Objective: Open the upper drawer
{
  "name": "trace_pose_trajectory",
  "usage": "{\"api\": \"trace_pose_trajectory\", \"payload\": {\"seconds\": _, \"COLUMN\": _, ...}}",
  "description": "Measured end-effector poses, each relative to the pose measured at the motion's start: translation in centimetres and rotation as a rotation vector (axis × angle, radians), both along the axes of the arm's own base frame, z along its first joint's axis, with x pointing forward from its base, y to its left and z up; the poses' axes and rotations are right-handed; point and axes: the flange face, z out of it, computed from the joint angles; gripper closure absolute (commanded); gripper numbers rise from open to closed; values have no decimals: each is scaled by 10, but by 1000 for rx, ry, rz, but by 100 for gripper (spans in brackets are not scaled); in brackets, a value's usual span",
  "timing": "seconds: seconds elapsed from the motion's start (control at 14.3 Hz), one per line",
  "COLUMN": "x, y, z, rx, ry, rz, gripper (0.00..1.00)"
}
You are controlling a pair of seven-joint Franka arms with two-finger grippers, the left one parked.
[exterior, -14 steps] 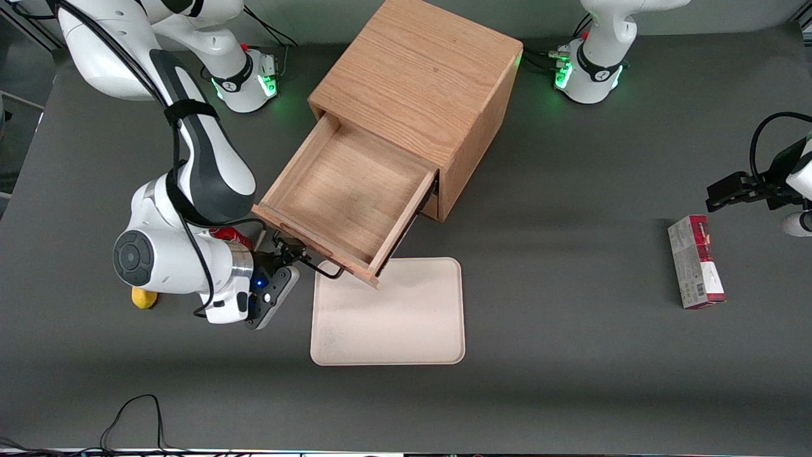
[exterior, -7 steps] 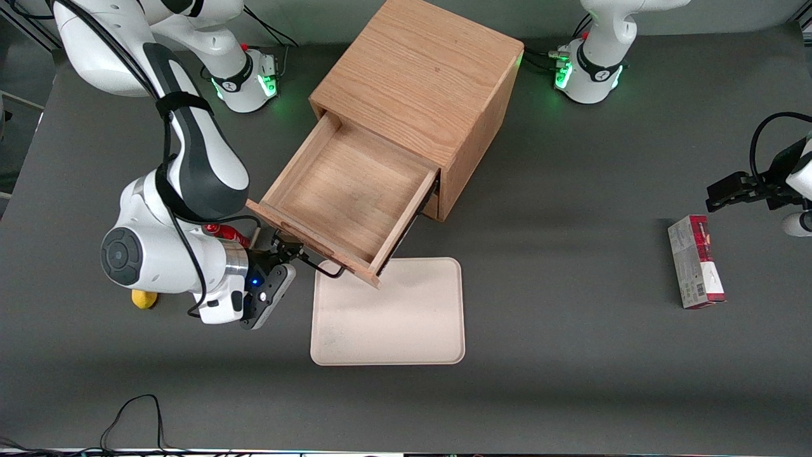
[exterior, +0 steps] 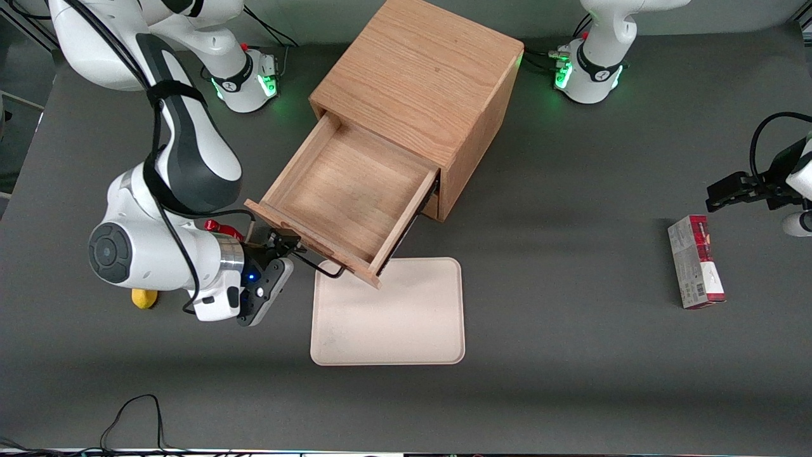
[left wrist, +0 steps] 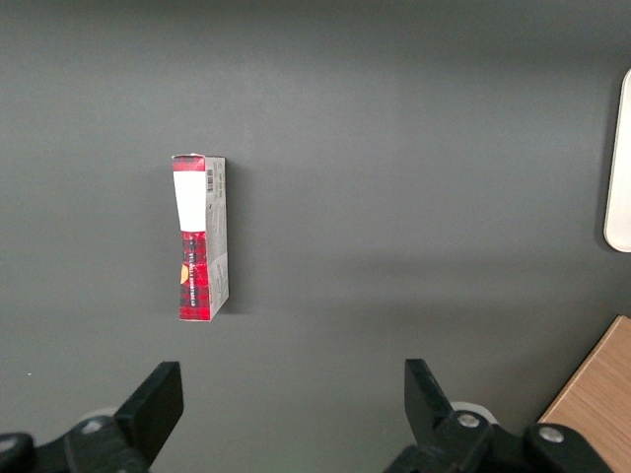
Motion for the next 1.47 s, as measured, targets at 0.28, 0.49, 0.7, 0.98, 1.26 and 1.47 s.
{"api": "trace_pose_trajectory", "payload": {"seconds": 0.28, "x": -7, "y": -44, "z": 49, "rx": -50, "ry": 30, "rz": -128, "gripper": 0}}
{"api": "trace_pose_trajectory", "payload": {"seconds": 0.49, "x": -20, "y": -100, "z": 82, "rx": -94, "ry": 38, "rz": -238, "gripper": 0}}
{"api": "trace_pose_trajectory", "payload": {"seconds": 0.7, "x": -36, "y": -137, "z": 89, "rx": -154, "ry": 59, "rz": -362, "gripper": 0}}
{"api": "trace_pose_trajectory", "payload": {"seconds": 0.98, "x": -38, "y": -179, "z": 80, "rx": -287, "ry": 69, "rz": -617, "gripper": 0}}
{"api": "trace_pose_trajectory", "payload": {"seconds": 1.26, "x": -38, "y": -213, "z": 88, "rx": -346, "ry": 40, "rz": -711, "gripper": 0}}
{"api": "trace_pose_trajectory", "payload": {"seconds": 1.47, "x": -47, "y": -213, "z": 96, "rx": -343, "ry": 40, "rz": -719, "gripper": 0}}
